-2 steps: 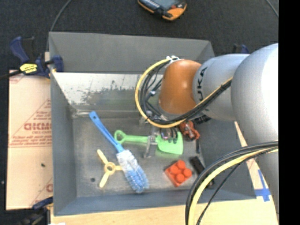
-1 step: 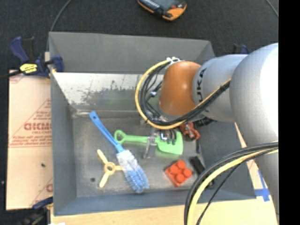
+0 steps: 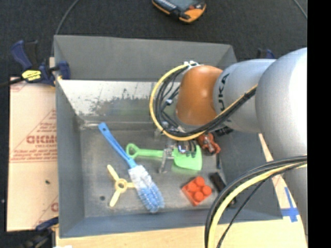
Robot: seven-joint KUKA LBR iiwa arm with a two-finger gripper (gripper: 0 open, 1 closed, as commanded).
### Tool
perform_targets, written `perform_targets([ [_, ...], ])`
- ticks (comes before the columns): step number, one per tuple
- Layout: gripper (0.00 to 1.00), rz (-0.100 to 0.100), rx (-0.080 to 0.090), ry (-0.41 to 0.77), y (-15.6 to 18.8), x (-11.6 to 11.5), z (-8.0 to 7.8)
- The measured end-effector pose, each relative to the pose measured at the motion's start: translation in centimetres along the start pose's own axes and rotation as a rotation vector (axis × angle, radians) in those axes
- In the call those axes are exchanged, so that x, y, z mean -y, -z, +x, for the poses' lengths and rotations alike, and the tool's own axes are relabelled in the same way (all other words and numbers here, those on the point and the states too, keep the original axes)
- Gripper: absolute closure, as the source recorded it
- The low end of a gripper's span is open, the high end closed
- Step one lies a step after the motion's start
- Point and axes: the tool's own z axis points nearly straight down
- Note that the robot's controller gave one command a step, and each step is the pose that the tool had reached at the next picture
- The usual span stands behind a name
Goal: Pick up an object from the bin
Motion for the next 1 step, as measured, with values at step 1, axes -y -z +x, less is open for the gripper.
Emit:
perform_targets([
  [1, 0.0, -0.001, -0.002, -0.034, -0.02, -0.07, 0.29],
])
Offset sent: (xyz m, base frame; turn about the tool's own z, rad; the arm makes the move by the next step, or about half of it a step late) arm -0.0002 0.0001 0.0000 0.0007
